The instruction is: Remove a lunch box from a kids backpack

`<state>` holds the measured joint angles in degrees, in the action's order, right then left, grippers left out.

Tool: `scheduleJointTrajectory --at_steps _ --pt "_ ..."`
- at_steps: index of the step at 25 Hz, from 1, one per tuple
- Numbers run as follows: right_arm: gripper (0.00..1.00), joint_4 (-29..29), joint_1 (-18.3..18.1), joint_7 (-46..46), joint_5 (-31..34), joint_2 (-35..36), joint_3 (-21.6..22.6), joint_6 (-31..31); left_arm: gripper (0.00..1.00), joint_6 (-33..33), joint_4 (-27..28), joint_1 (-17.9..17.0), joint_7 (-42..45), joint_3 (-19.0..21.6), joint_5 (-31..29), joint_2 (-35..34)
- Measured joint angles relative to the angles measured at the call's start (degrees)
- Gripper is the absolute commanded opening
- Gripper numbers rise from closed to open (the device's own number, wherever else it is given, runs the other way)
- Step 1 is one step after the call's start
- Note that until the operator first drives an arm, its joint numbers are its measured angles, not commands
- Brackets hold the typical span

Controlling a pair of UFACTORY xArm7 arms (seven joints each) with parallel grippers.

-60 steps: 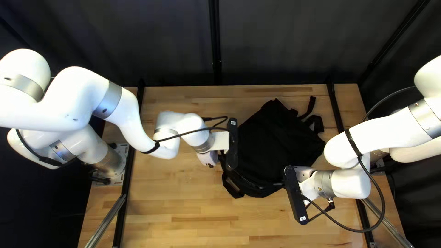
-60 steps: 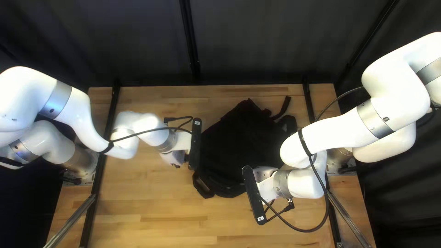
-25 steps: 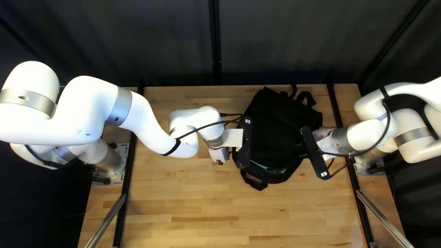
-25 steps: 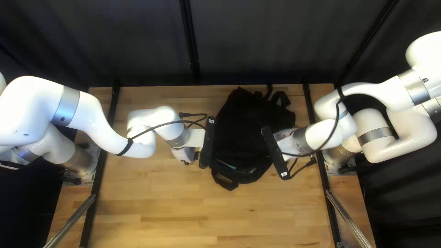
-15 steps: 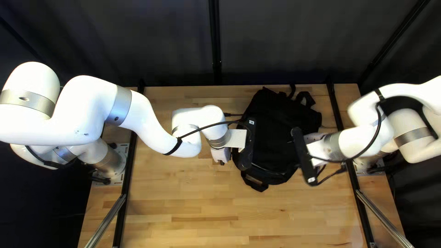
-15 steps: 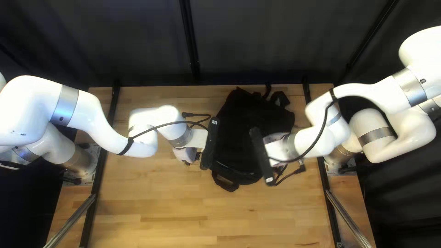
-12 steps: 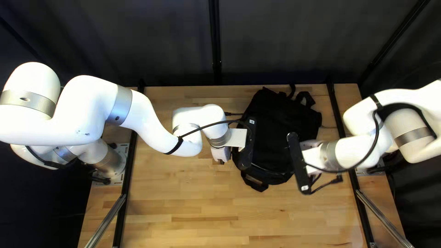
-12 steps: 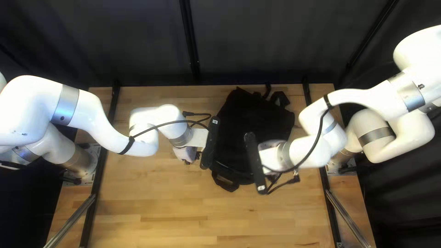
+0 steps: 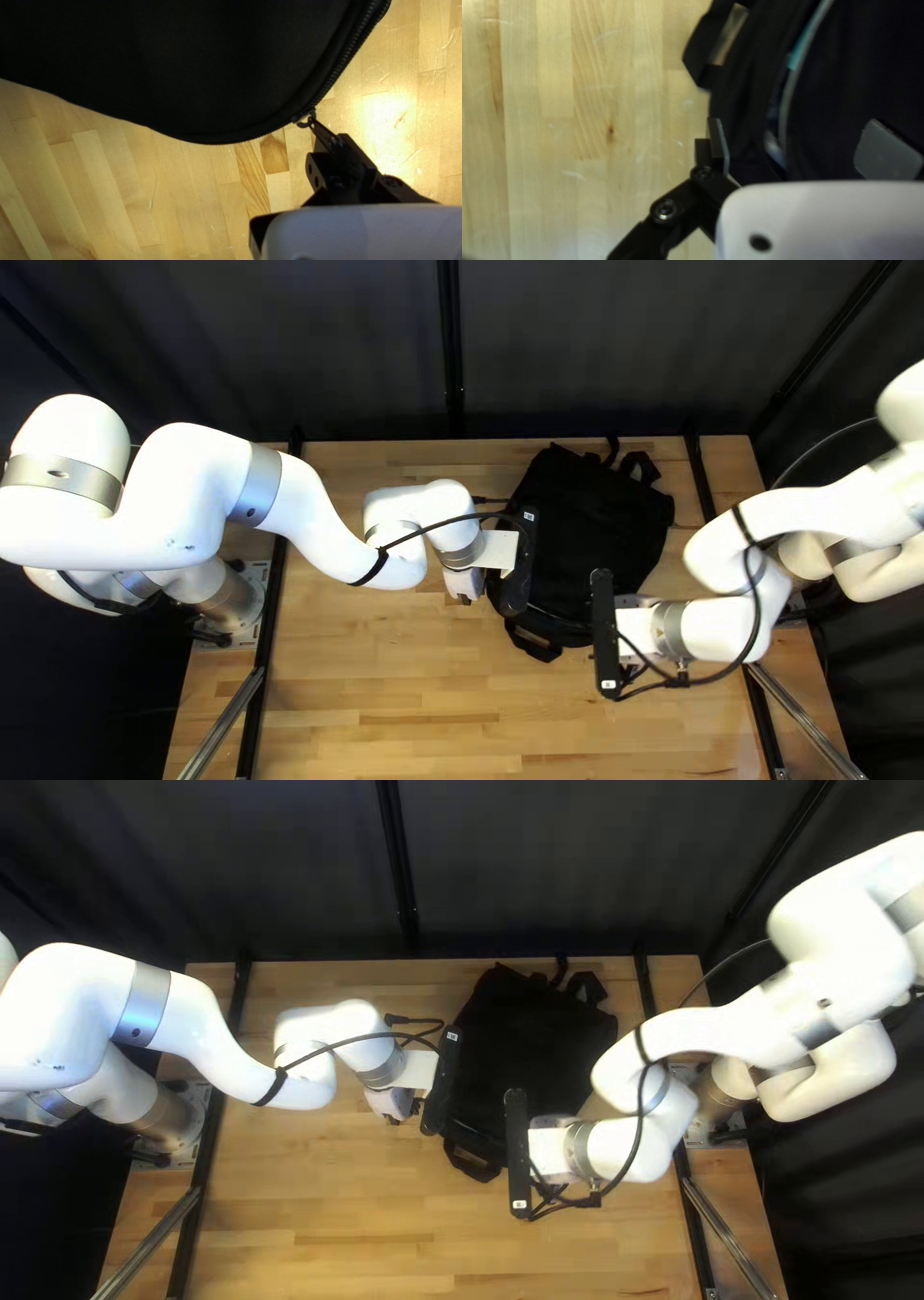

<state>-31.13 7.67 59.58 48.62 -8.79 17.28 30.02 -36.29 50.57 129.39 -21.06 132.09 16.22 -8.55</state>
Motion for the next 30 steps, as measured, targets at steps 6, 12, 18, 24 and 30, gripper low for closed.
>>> scheduleJointTrajectory --at_steps 6,12,18,24,30 --pt "1.00 -3.98 -1.29 8.87 10.68 8.16 -0.55 -3.75 0.00 0.65 -0.17 -0.14 0.06 0.21 0.18 -0.28" --pt "1.00 -5.28 -1.93 11.48 14.30 10.60 -1.41 -5.77 0.00 1.36 -0.57 -0.35 0.19 0.33 0.22 -0.32" --pt "0.06 -5.52 -2.23 10.90 14.33 10.65 -1.68 -6.22 0.00 2.08 -1.08 -0.50 0.35 0.37 0.22 -0.22" --pt "0.00 -6.21 -2.40 9.47 14.10 11.67 -1.82 -6.19 0.00 2.11 -0.97 -0.59 0.45 0.39 0.12 -0.16" --pt "0.00 -5.51 -2.84 6.53 12.47 10.85 -2.11 -5.88 0.00 2.09 -0.69 -0.67 0.49 0.43 -0.03 -0.28"
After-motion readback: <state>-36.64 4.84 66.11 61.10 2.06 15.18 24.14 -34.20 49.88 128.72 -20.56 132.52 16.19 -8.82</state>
